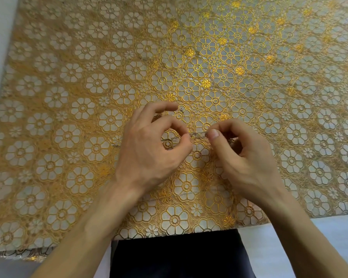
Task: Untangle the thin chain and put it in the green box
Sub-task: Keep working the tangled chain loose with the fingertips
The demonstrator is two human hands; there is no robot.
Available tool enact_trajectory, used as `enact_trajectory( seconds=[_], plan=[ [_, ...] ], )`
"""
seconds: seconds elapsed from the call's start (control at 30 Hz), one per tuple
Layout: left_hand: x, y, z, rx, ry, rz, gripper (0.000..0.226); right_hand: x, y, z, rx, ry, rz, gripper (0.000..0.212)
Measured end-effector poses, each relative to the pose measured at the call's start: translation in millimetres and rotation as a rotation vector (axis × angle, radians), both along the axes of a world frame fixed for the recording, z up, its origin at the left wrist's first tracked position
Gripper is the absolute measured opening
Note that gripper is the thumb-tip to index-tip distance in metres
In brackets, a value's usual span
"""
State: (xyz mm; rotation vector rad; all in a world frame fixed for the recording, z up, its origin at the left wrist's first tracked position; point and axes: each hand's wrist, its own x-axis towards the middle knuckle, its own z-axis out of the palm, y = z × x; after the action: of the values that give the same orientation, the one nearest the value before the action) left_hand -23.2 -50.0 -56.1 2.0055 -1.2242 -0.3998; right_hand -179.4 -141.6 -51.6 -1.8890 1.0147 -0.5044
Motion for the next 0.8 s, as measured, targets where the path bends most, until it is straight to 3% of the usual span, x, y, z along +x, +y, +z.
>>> enact_trajectory(
  seconds=[0.2, 0.53, 0.67, 0.8],
  plan=[
    [1.8, 1.1, -5.3, 0.011, -0.005, -0.005, 0.019, 1.8, -8.2, 12.9, 0.388, -0.147, -0.040, 0.015],
    [6.7, 0.5, -6.9, 0.021, -0.022, -0.001, 0.020, 4.5, -11.2, 18.2, 0.598, -0.157, -0.089, 0.013],
    [6.6, -1.0, -5.4, 0.021, -0.031, 0.000, 0.019, 2.6, -11.1, 19.6, 0.627, -0.128, -0.098, 0.022],
    [7.3, -2.5, -6.1, 0.016, -0.050, 0.000, 0.018, 0.5, -11.4, 21.0, 0.797, -0.177, -0.043, 0.011]
  ],
)
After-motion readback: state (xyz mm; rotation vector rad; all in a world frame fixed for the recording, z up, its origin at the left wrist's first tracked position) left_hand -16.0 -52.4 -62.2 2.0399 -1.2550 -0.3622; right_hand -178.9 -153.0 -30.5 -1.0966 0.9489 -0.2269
